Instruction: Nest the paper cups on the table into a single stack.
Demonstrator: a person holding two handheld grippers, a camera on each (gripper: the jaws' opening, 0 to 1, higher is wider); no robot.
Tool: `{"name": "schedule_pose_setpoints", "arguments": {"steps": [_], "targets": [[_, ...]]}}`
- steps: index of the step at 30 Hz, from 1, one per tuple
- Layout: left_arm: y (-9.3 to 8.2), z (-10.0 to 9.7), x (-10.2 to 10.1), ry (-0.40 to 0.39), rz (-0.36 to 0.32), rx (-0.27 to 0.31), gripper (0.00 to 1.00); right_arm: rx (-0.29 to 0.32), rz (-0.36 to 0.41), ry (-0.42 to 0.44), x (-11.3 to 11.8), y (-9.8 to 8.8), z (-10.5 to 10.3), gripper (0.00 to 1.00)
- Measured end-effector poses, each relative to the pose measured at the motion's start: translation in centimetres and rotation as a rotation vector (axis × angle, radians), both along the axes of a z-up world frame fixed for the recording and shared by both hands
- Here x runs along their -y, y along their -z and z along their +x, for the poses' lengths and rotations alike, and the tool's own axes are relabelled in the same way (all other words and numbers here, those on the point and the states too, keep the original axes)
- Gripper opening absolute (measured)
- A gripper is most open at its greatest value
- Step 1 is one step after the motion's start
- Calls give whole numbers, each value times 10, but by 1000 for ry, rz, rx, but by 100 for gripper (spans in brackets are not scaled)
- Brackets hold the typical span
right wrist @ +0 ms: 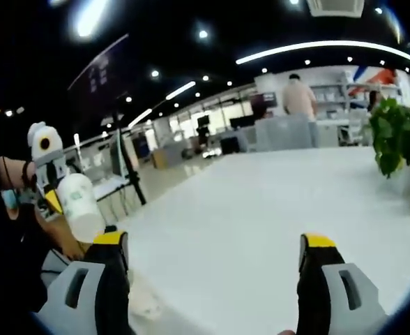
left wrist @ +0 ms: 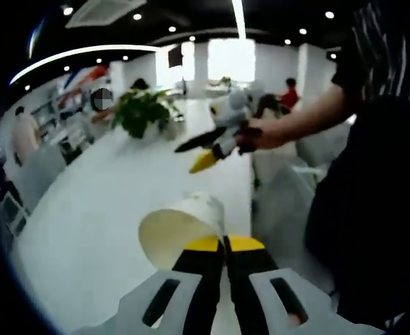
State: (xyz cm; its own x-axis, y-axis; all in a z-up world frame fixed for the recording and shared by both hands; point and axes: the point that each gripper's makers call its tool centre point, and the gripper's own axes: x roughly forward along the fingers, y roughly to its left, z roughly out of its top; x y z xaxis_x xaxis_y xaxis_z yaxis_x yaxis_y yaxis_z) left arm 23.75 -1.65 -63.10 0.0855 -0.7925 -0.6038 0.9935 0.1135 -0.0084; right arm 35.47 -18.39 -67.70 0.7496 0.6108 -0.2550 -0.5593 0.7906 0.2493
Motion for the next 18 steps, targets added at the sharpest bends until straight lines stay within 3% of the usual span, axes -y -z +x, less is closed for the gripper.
{"name": "schedule_pose_setpoints", "arguments": {"steps": [3,6,9,13,18], "targets": [[6,-1,3,24,36,8,0,-1,-14,5,1,3,0,100],[13,-3,4,68,96,40,0,9,-88,-7,3,9,-3,100],[17,-8,8,95,109,39,0,14,-93,-19,-1,9,-5,100],[33,-11,5,148,203,56,0,12,-95,-21,0,11,-7,100],[47,-18,8,227,257,87,0,3,-92,-24,-1,14,-10,100]]}}
